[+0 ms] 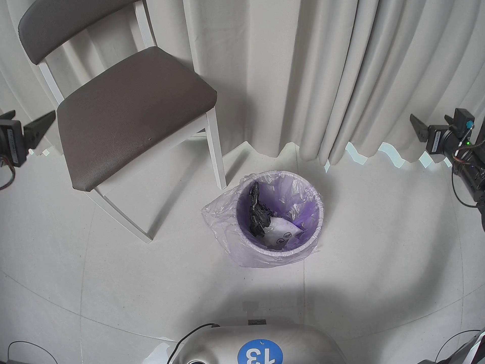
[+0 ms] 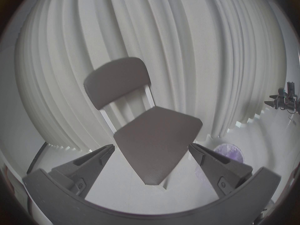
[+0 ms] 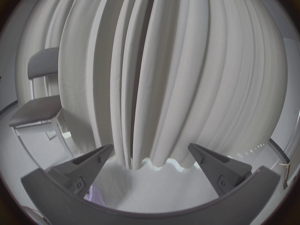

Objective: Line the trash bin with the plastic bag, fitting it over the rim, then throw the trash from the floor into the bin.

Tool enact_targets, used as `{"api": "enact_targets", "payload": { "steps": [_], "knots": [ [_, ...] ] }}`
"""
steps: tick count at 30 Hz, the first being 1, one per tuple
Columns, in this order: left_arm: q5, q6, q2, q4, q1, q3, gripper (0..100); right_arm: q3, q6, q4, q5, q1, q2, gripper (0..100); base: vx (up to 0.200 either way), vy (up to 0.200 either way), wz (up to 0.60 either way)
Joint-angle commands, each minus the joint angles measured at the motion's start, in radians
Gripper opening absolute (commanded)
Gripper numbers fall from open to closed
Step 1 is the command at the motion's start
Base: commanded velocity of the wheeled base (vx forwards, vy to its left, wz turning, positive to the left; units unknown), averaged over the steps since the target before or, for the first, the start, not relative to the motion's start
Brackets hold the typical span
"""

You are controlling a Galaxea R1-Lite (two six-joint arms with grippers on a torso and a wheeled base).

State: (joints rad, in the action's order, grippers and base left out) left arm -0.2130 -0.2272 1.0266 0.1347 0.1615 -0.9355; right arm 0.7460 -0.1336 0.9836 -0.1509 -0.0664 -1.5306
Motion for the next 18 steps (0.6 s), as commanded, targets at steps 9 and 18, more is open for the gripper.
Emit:
{"api": "enact_targets", "payload": {
  "steps": [9,18],
  "knots": [
    [0.006,0.000,-0.195,0.002,-0.003,-0.025,100,0.007,0.091,-0.005,-0.007,0.016,0.293,100,0.000,0.000,0.00],
    [-0.003,-0.020,-0.333,-0.012,-0.005,-0.022,100,-0.043,0.101,-0.203,-0.001,0.026,0.609,100,0.000,0.000,0.00]
  ]
}}
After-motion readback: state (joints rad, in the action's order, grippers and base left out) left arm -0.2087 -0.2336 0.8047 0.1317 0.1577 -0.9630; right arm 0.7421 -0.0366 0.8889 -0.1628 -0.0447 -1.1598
